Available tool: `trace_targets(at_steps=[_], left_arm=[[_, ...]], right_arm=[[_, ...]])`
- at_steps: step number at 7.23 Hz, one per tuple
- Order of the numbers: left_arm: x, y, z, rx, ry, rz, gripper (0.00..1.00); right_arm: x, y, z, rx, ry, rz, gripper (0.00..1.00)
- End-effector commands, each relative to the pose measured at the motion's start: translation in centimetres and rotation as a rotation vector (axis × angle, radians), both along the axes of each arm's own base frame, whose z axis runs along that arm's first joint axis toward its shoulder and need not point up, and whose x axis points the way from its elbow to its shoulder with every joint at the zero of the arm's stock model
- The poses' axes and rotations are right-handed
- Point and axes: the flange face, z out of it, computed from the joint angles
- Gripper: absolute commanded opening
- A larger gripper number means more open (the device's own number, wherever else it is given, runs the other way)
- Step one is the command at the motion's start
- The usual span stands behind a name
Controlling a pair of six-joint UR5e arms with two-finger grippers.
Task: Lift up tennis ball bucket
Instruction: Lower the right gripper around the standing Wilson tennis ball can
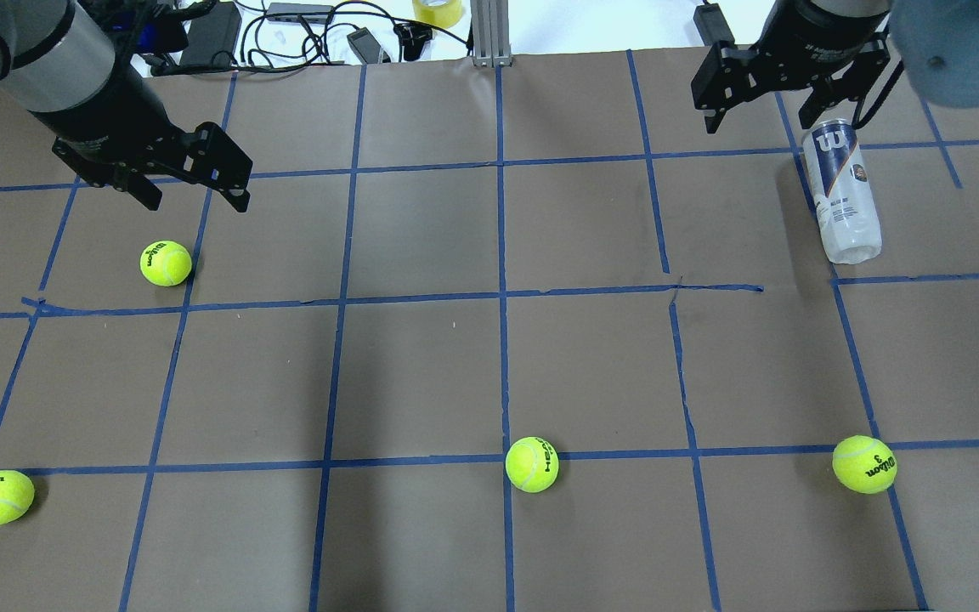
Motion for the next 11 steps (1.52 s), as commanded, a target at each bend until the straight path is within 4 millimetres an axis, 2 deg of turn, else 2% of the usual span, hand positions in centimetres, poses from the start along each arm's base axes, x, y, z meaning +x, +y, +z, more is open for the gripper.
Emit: trace_targets(at_steps=[1, 2, 3, 5, 7, 8, 9, 10, 11], left_arm=[[-0.1, 0.3, 0.1, -0.003, -0.004, 0.007, 1.00], [-0.2, 0.9, 0.3, 0.003, -0.011, -0.006, 1.00], [-0.1, 0.9, 0.6, 0.007, -0.014, -0.001, 1.00], [0.0, 1.0, -0.1, 0.026, -0.015, 0.011, 1.00], [0.0, 1.4, -0.2, 0.046, -0.012, 0.018, 1.00], [0.0, 1.2, -0.6, 0.055, -0.012, 0.017, 1.00], [0.0, 1.0, -0.9, 0.059, -0.007, 0.017, 1.00], [0.0, 0.2, -1.9, 0.067, 0.007, 0.021, 1.00], [0.0, 0.1, -2.6, 0.081, 0.005, 0.020, 1.00]], right_arm=[[-10.3, -7.7, -5.0, 0.066, -0.010, -0.152, 1.00], [-15.6, -11.5, -9.8, 0.064, 0.001, -0.204, 1.00], [-18.8, -14.1, -12.5, 0.031, 0.004, -0.238, 1.00], [-20.6, -17.7, -16.3, 0.009, -0.003, -0.248, 1.00], [-21.5, -19.5, -21.4, 0.000, 0.009, -0.226, 1.00], [-21.8, -20.0, -22.9, 0.000, 0.021, -0.171, 1.00], [-23.3, -20.0, -24.1, 0.003, 0.015, -0.174, 1.00], [-23.6, -20.2, -26.3, 0.026, 0.008, -0.174, 1.00], [-23.6, -20.3, -27.6, 0.038, 0.009, -0.151, 1.00]])
